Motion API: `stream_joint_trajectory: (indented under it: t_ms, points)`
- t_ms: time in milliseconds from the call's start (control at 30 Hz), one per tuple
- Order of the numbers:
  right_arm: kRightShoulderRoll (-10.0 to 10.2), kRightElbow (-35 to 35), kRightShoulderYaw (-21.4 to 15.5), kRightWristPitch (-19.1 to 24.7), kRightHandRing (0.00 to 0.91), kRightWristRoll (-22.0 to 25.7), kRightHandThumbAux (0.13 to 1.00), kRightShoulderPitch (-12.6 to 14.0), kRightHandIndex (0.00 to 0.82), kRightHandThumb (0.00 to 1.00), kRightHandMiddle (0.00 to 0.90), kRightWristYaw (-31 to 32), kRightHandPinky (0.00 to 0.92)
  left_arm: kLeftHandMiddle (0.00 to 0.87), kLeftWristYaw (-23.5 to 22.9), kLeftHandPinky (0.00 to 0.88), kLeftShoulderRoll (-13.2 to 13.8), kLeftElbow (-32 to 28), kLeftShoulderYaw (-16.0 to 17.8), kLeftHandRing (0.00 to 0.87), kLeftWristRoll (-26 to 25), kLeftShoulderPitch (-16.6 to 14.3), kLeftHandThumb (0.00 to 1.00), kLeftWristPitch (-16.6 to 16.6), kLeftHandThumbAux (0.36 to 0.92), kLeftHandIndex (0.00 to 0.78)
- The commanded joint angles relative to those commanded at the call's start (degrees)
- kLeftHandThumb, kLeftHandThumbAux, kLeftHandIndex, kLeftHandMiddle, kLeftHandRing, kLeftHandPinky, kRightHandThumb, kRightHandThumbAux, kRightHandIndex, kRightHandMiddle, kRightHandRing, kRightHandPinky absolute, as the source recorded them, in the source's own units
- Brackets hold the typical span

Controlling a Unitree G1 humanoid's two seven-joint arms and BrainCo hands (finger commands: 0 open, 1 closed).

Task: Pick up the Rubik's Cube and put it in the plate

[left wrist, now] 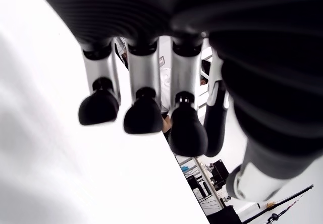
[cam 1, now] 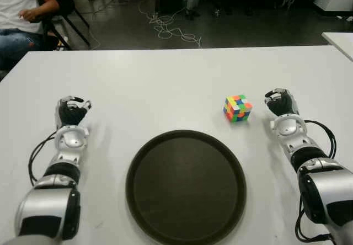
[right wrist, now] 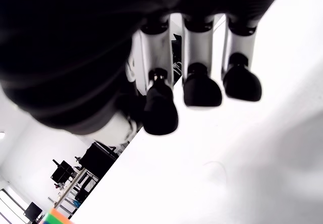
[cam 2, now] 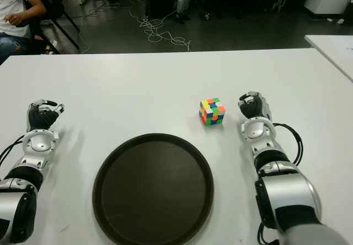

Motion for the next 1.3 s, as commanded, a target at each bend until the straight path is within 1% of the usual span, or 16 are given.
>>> stream_joint_trajectory:
  t_ms: [333, 633, 867, 967, 1000, 1033, 1100, 1133, 1167, 1200, 1233, 1267, 1300]
  points:
    - [-0.2, 0.0, 0.0, -0.1, 0.804, -0.1, 0.720, 0.1, 0.438, 0.705, 0.794, 0.2, 0.802, 0.805, -0.2, 0.798, -0.2, -0.1, -0.1, 0.809, 0.1, 0.0, 0.714, 0.1, 0.700, 0.441]
    - [-0.2, -0.1, -1.1, -0.7, 0.808, 0.6, 0.720, 0.4, 0.438, 0.705, 0.799, -1.2, 0.811, 0.804, 0.1, 0.799, -0.5, -0.4, -0.1, 0.808, 0.1, 0.1, 0.713, 0.3, 0.701, 0.442]
    - [0.4, -0.7, -2.2, -4.2, 0.784, 1.3, 0.721, 1.2, 0.433, 0.702, 0.766, -4.4, 0.785, 0.806, 0.6, 0.799, -0.7, -0.5, -0.3, 0.810, 0.3, 0.1, 0.713, 0.2, 0.700, 0.442]
    - [0.5, -1.0, -2.6, -6.8, 0.766, 1.8, 0.721, 1.6, 0.431, 0.700, 0.743, -4.4, 0.772, 0.806, 0.8, 0.798, -0.8, -0.4, -0.3, 0.809, 0.3, 0.1, 0.713, 0.4, 0.700, 0.442]
    - [0.5, -1.1, -2.9, -8.7, 0.749, 2.2, 0.722, 1.9, 0.431, 0.699, 0.724, -4.1, 0.757, 0.805, 0.8, 0.798, -0.8, -0.4, -0.3, 0.809, 0.3, 0.1, 0.713, 0.6, 0.700, 0.442]
    - [0.4, -1.1, -3.1, -9.9, 0.693, 2.5, 0.722, 2.1, 0.428, 0.697, 0.664, -3.8, 0.712, 0.804, 0.8, 0.797, -0.8, -0.4, -0.3, 0.808, 0.3, 0.0, 0.713, 0.7, 0.700, 0.442]
    - [0.4, -1.4, -3.5, -14.1, 0.616, 3.1, 0.724, 2.7, 0.423, 0.691, 0.580, -2.7, 0.637, 0.803, 0.8, 0.797, -0.9, -0.6, -0.2, 0.808, 0.3, 0.0, 0.713, 0.8, 0.700, 0.441]
    - [0.4, -1.4, -3.6, -15.6, 0.556, 3.2, 0.726, 2.9, 0.418, 0.685, 0.513, -2.0, 0.570, 0.803, 0.8, 0.797, -0.9, -0.6, -0.2, 0.807, 0.2, 0.0, 0.713, 0.9, 0.700, 0.441]
    - [0.4, -1.3, -3.6, -16.6, 0.508, 3.3, 0.727, 3.0, 0.414, 0.680, 0.466, -1.5, 0.521, 0.804, 0.8, 0.797, -0.9, -0.6, -0.2, 0.808, 0.2, 0.0, 0.713, 0.9, 0.700, 0.441]
    - [0.4, -1.2, -3.6, -17.1, 0.438, 3.3, 0.730, 3.0, 0.407, 0.673, 0.398, -1.3, 0.449, 0.804, 0.8, 0.797, -0.9, -0.7, -0.2, 0.808, 0.2, 0.0, 0.713, 0.9, 0.701, 0.441]
    - [0.4, -1.0, -3.6, -17.5, 0.393, 3.2, 0.731, 2.9, 0.403, 0.669, 0.354, -0.8, 0.403, 0.805, 0.7, 0.797, -0.9, -0.7, -0.2, 0.808, 0.2, 0.0, 0.713, 0.9, 0.701, 0.441]
    - [0.4, -0.9, -3.6, -17.7, 0.345, 3.2, 0.701, 2.9, 0.314, 0.489, 0.307, -0.4, 0.358, 0.805, 0.8, 0.798, -0.9, -0.7, -0.1, 0.808, 0.2, 0.0, 0.713, 1.0, 0.701, 0.441]
    - [0.3, -0.7, -3.5, -18.1, 0.328, 3.1, 0.690, 2.9, 0.282, 0.421, 0.291, 0.3, 0.342, 0.805, 0.7, 0.798, -0.9, -0.7, -0.1, 0.809, 0.1, 0.0, 0.713, 1.0, 0.701, 0.441]
